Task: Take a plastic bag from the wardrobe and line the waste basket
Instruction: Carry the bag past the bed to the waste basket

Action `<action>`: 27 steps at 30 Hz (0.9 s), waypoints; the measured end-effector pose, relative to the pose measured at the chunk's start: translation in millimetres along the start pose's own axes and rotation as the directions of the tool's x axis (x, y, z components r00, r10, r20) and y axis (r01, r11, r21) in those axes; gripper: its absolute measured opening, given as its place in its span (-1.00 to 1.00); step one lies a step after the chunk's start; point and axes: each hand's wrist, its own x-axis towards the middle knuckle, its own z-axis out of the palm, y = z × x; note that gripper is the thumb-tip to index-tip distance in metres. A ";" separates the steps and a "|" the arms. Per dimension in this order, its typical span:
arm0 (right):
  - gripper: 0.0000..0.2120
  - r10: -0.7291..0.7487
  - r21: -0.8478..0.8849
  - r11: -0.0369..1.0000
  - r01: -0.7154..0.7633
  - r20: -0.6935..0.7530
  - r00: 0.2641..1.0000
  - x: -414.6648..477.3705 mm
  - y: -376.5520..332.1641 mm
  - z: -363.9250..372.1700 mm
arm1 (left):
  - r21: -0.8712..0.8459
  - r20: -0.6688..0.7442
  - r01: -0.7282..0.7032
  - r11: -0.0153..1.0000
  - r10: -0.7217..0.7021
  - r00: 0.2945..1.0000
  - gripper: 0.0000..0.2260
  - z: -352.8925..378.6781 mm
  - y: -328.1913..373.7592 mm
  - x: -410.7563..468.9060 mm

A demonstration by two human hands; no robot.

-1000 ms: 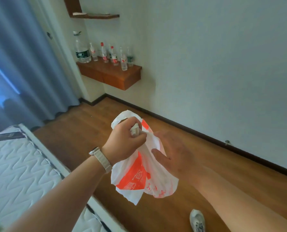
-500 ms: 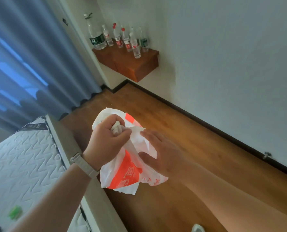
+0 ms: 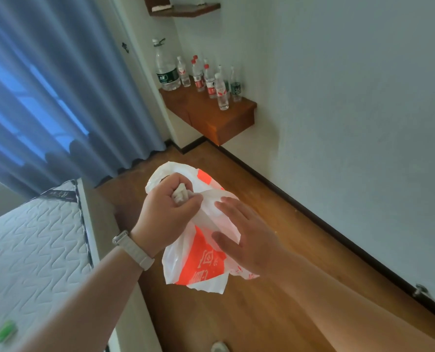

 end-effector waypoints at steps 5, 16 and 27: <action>-0.47 0.007 -0.032 0.999 -0.008 -0.018 1.000 51.1 -5.3 3.7 | -0.064 -0.008 0.007 0.998 -0.007 1.000 -0.82 -8.5 -30.8 45.8; -0.46 0.051 -0.096 0.994 -0.058 -0.069 0.996 239.1 -58.8 36.6 | -0.180 0.026 -0.030 0.983 0.036 0.999 -0.86 -79.0 -147.7 209.3; -0.53 -0.090 -0.047 0.995 0.092 0.035 0.995 420.6 -111.6 105.6 | -0.206 -0.169 0.043 0.978 -0.079 0.982 -0.80 -169.6 -260.3 298.9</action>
